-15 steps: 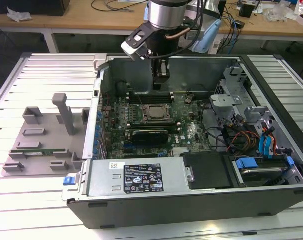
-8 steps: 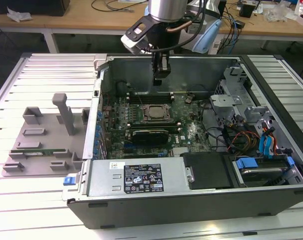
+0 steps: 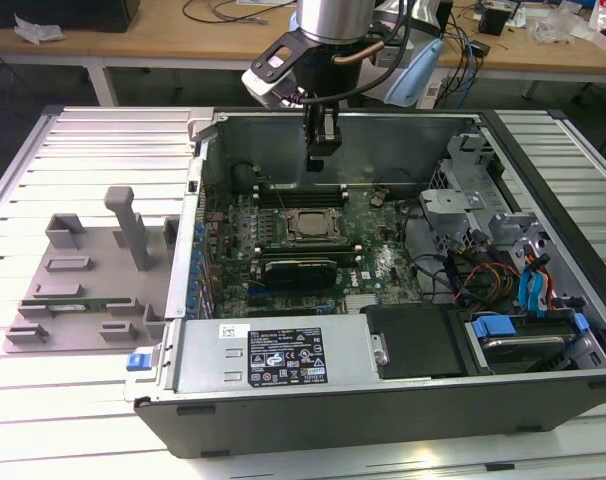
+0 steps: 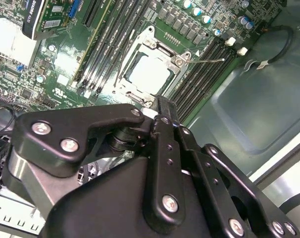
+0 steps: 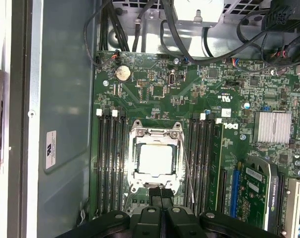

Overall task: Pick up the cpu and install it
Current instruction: 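Close the cpu cover, then install the first cpu locking lever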

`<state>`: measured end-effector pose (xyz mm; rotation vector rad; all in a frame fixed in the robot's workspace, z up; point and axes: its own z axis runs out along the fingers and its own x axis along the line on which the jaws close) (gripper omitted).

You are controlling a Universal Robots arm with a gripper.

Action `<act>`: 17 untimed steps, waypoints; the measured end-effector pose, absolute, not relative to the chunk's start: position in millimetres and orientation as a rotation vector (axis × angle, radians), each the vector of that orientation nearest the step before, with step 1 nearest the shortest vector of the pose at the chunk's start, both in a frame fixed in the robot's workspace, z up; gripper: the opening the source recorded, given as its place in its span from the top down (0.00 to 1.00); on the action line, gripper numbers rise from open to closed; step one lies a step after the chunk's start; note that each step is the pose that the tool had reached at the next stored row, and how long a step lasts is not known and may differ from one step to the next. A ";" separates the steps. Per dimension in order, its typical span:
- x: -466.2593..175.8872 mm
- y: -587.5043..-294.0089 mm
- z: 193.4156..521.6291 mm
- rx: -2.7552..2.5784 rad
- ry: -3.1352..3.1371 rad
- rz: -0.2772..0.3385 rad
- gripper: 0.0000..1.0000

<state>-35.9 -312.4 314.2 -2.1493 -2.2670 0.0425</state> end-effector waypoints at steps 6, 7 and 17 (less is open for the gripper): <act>-35.9 -312.4 314.3 -2.145 -2.271 0.043 0.89; -35.8 -312.5 314.4 -2.116 -2.298 0.043 0.89; -35.8 -312.4 314.3 -1.888 -2.493 0.045 0.89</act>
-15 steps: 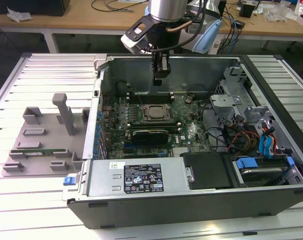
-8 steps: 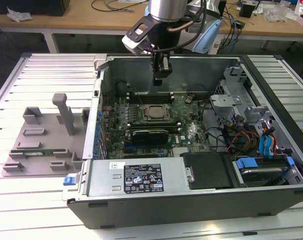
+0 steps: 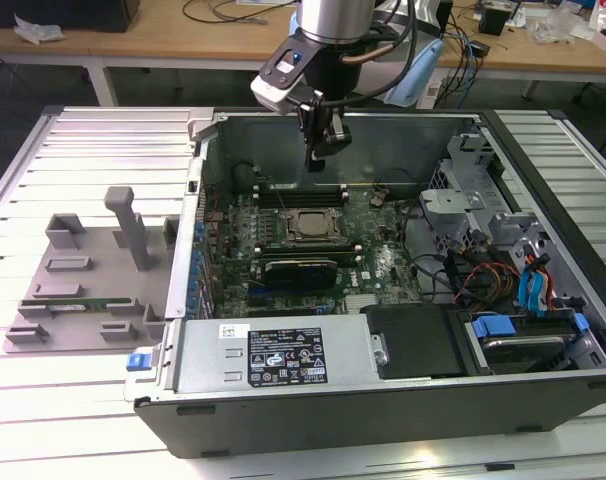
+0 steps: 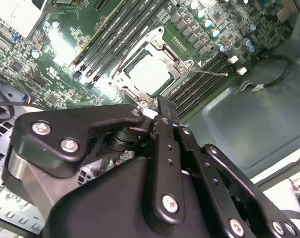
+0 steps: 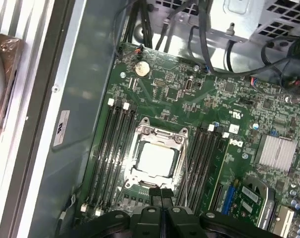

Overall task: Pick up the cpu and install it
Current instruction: 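Install the first cpu locking lever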

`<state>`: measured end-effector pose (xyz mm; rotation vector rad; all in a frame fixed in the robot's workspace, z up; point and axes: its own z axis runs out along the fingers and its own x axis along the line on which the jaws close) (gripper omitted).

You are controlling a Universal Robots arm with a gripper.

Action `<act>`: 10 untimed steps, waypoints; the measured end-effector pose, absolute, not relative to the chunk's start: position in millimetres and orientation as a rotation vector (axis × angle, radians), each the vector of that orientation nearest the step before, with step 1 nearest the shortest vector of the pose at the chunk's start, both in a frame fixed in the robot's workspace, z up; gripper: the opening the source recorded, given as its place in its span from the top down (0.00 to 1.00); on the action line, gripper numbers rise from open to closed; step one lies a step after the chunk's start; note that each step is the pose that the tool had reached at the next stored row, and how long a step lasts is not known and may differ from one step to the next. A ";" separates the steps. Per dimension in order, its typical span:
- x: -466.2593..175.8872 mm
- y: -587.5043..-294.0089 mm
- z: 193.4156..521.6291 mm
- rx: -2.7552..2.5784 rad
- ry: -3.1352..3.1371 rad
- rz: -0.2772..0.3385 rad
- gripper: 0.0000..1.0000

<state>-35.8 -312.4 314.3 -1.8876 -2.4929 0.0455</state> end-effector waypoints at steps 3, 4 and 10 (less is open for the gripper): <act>-35.8 -312.4 314.3 -1.830 -2.536 0.046 0.89; -35.8 -312.5 314.3 -1.814 -2.548 0.046 0.89; -35.8 -312.5 314.4 -1.737 -2.602 0.047 0.89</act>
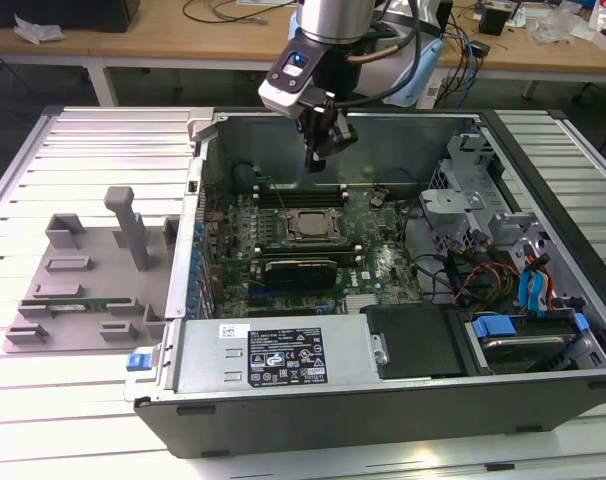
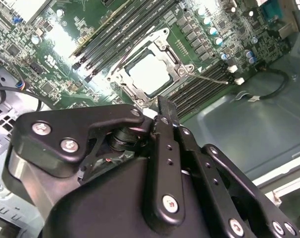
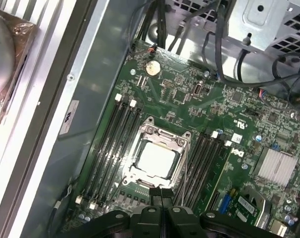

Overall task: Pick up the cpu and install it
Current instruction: 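Install the first cpu locking lever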

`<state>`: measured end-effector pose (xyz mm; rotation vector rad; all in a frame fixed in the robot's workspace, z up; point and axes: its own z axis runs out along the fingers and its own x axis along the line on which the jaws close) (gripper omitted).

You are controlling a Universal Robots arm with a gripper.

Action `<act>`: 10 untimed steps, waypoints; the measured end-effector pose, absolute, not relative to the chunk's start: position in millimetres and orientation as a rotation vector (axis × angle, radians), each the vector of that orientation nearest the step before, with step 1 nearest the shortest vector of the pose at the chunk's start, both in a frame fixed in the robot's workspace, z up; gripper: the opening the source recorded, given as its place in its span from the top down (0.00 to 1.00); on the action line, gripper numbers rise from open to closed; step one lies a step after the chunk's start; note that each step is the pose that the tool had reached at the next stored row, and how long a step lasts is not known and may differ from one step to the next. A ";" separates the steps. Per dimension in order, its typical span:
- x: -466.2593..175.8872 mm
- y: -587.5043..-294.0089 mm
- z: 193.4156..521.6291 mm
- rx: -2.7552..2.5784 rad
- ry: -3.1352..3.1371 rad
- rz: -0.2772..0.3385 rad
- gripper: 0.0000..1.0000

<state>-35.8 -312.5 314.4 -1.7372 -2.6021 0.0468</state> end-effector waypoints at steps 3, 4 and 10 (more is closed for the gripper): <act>-35.8 -312.4 314.3 -1.704 -2.624 0.047 0.89; -35.8 -312.4 314.3 -1.686 -2.636 0.047 0.89; -35.8 -312.5 314.3 -1.588 -2.698 0.048 0.89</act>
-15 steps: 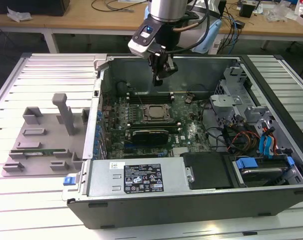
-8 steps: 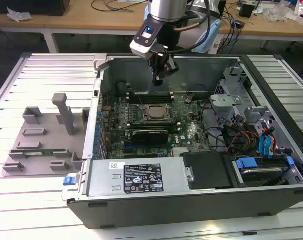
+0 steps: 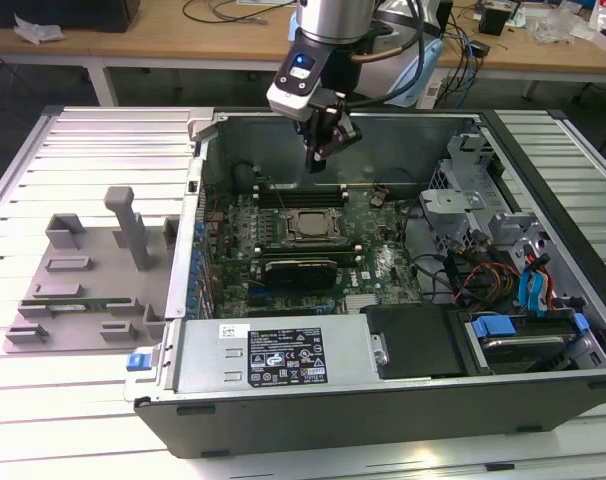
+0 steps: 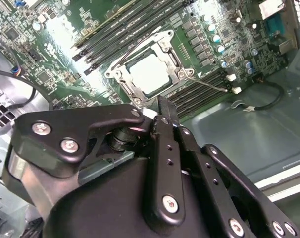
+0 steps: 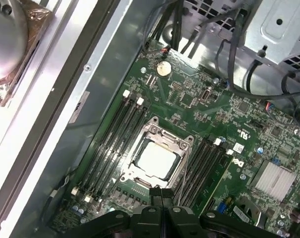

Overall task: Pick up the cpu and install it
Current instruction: 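Install the first cpu locking lever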

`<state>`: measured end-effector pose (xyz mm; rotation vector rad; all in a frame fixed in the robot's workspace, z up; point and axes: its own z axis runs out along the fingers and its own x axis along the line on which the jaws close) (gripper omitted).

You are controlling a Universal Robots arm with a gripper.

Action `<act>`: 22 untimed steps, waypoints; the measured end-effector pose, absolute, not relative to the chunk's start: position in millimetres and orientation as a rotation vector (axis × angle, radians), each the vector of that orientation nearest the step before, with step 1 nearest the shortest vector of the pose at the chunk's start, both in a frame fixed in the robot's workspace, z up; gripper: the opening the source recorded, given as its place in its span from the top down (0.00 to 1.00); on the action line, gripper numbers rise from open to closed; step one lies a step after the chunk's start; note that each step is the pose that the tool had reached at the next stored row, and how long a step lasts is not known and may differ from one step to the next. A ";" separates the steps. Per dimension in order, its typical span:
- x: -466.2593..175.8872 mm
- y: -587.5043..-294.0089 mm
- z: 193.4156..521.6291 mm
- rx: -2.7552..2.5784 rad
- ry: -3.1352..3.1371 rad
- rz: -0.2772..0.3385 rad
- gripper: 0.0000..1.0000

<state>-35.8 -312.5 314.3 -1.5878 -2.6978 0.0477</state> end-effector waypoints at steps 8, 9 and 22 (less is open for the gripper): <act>-35.8 -312.5 314.3 -1.496 -2.751 0.048 0.89; -35.8 -312.5 314.3 -1.482 -2.759 0.048 0.89; -35.8 -312.5 314.3 -1.317 -2.843 0.049 0.89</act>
